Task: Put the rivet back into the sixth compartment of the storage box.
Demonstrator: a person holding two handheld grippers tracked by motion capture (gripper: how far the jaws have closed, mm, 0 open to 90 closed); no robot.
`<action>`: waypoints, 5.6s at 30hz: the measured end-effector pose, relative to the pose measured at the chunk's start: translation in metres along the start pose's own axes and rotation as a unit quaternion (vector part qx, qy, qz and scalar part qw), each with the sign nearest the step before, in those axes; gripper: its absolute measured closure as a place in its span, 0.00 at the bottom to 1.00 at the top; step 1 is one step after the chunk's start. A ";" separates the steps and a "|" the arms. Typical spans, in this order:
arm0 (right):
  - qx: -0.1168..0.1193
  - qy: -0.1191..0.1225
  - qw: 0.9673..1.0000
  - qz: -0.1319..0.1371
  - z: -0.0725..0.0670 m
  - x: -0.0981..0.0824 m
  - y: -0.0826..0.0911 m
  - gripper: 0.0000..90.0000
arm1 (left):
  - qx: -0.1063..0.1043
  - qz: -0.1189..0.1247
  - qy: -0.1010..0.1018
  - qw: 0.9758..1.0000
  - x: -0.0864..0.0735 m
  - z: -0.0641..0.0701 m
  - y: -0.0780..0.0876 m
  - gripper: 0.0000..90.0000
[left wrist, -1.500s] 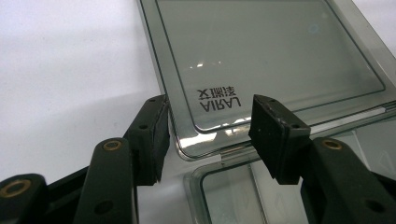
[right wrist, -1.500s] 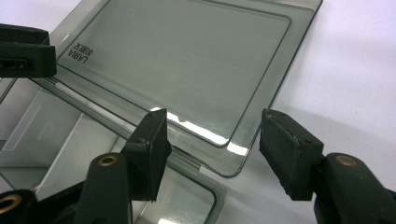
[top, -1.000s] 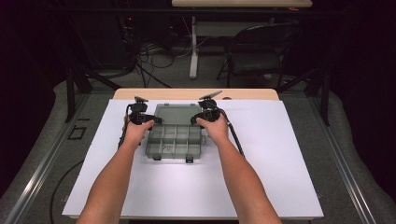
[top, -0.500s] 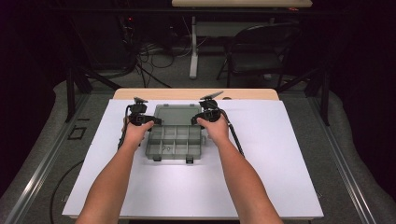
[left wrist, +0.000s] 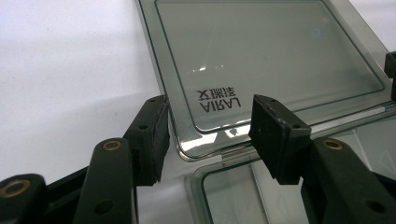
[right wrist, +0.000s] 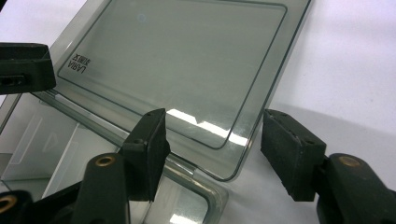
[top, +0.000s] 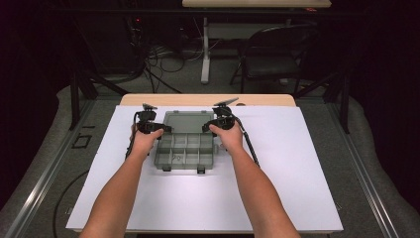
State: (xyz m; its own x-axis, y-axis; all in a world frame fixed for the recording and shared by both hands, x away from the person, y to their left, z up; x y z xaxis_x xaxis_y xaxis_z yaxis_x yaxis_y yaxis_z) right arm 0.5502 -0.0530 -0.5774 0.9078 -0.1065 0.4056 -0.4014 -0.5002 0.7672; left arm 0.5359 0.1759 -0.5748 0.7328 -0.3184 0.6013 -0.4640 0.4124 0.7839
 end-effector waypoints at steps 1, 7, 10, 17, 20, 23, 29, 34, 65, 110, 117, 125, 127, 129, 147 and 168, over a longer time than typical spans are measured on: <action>0.000 0.000 1.000 -0.001 0.000 0.000 0.000 0.44 | 0.000 -0.001 -0.001 1.000 0.000 0.000 0.000 0.52; -0.001 -0.005 1.000 0.004 0.001 0.000 -0.005 0.42 | -0.001 0.000 -0.005 1.000 0.000 0.000 0.000 0.51; -0.004 -0.008 1.000 0.001 0.001 0.000 -0.006 0.42 | 0.000 0.001 -0.004 1.000 0.000 0.000 0.000 0.51; 0.001 -0.012 1.000 0.003 0.003 0.000 -0.009 0.41 | -0.001 0.004 -0.005 1.000 0.000 0.000 -0.002 0.50; 0.006 -0.014 1.000 0.000 0.004 0.001 -0.011 0.42 | -0.003 0.004 -0.006 1.000 0.000 -0.001 -0.003 0.49; 0.011 -0.015 1.000 0.001 0.005 0.001 -0.013 0.42 | -0.009 0.002 -0.004 1.000 0.000 -0.001 -0.004 0.49; 0.010 -0.013 1.000 -0.001 0.005 0.000 -0.014 0.42 | -0.014 0.004 0.001 1.000 -0.001 -0.004 -0.007 0.49; 0.009 -0.008 1.000 0.001 0.005 0.000 -0.013 0.42 | -0.017 0.005 0.015 1.000 0.002 -0.005 -0.010 0.49; 0.012 0.025 0.999 0.038 -0.001 0.007 0.004 0.51 | -0.023 0.026 0.010 0.999 0.010 -0.011 -0.004 0.61; -0.005 0.139 0.982 0.126 0.002 0.001 0.027 0.90 | 0.010 0.083 -0.045 0.995 0.002 -0.016 0.019 0.96; -0.005 0.151 0.979 0.137 0.001 0.000 0.028 0.90 | 0.010 0.093 -0.049 0.994 0.001 -0.016 0.020 0.95; -0.006 0.149 0.979 0.141 0.001 -0.002 0.028 0.90 | 0.009 0.089 -0.060 0.994 0.002 -0.015 0.021 0.95; -0.006 0.151 0.978 0.145 0.001 -0.002 0.028 0.90 | 0.002 0.099 -0.055 0.994 0.004 -0.016 0.023 0.91; -0.007 0.151 0.978 0.145 0.000 -0.002 0.029 0.90 | 0.003 0.109 -0.050 0.993 0.007 -0.017 0.026 0.87; -0.003 0.141 0.977 0.159 0.000 -0.005 0.029 0.91 | 0.039 0.128 -0.056 0.989 0.060 -0.020 0.048 0.83; 0.002 0.135 0.978 0.159 0.001 -0.005 0.030 0.89 | 0.061 0.140 -0.047 0.987 0.063 -0.016 0.052 0.97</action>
State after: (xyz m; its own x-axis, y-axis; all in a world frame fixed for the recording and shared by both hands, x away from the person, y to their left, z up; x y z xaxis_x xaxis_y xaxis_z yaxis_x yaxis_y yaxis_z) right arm 0.5335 -0.0684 -0.5575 0.6719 -0.0264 0.7402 -0.6571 -0.4824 0.5793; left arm 0.5651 0.1908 -0.4984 0.5217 -0.2864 0.8036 -0.7019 0.3914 0.5951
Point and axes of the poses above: each handheld gripper's, and its own axes: y roughly backward along the jaws, x roughly out of its top, z roughly to its right, the point moved 6 cm from there along -y, roughly forward along the jaws, and after that the axes turned 15 degrees about -y, right-handed, at the moved point
